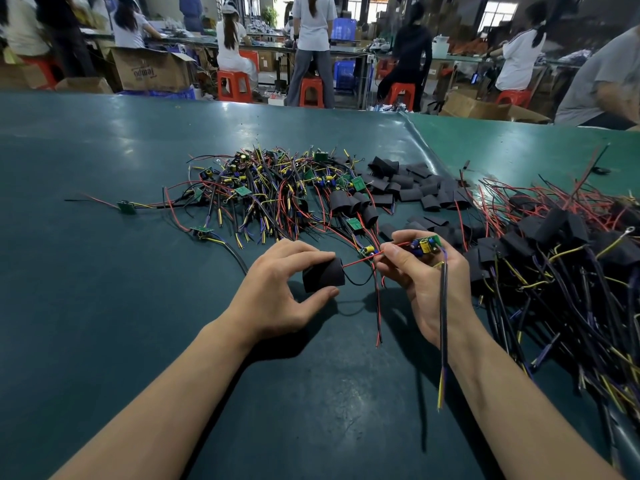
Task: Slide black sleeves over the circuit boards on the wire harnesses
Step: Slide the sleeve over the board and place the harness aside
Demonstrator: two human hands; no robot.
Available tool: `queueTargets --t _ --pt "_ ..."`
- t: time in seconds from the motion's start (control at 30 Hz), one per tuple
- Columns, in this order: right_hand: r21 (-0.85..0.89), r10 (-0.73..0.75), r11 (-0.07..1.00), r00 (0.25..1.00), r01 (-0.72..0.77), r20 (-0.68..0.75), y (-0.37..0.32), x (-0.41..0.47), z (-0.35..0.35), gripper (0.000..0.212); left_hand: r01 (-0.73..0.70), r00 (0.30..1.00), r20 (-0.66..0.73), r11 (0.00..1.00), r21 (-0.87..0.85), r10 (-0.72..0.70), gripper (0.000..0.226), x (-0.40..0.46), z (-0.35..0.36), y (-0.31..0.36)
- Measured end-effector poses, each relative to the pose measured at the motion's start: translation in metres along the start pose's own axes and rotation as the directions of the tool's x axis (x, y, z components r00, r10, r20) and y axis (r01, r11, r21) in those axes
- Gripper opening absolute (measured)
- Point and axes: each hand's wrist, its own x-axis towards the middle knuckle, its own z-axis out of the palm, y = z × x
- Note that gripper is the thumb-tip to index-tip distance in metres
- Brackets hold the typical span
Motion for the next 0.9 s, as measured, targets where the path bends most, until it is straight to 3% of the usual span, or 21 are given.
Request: queueTargets --t 0.07,0.2,0.3,0.37,0.47,0.6,0.67,0.9 --pt "-0.008 0.003 1.000 1.000 -0.003 -0.011 0.000 0.000 0.001 0.020 0.003 1.000 0.011 1.000 -0.002 -0.003 0.041 0.000 -0.001 0.000" --pt "-0.097 -0.048 0.994 0.999 0.048 -0.001 0.002 -0.002 0.003 0.051 -0.027 0.999 0.034 0.999 -0.037 0.028 0.038 0.001 -0.002 0.002" --pt "-0.295 -0.118 0.945 0.989 0.140 0.090 0.002 -0.004 0.004 0.038 -0.049 0.998 0.035 0.996 -0.075 0.051 0.038 -0.001 -0.002 0.004" --pt "-0.328 -0.137 0.930 0.985 0.163 0.101 0.002 -0.005 0.005 0.024 -0.035 0.997 0.073 0.998 -0.043 0.039 0.039 0.000 0.000 0.004" --pt "-0.226 -0.099 0.968 0.993 0.110 0.059 0.004 -0.006 0.006 0.024 0.007 0.999 0.045 1.000 0.009 -0.007 0.041 0.001 0.004 0.002" --pt "-0.083 0.088 0.993 0.990 -0.079 0.107 0.007 -0.007 0.007 0.012 0.017 1.000 -0.003 0.999 0.045 -0.017 0.038 0.001 0.006 0.001" --pt "-0.084 0.163 0.985 0.978 -0.152 0.131 0.008 -0.007 0.009 0.006 0.021 1.000 -0.023 0.998 0.065 -0.019 0.036 0.001 0.006 -0.001" --pt "-0.151 0.217 0.969 0.968 -0.197 0.127 0.004 -0.008 0.011 0.022 -0.039 0.999 0.036 0.983 0.179 0.034 0.035 0.002 0.004 -0.001"
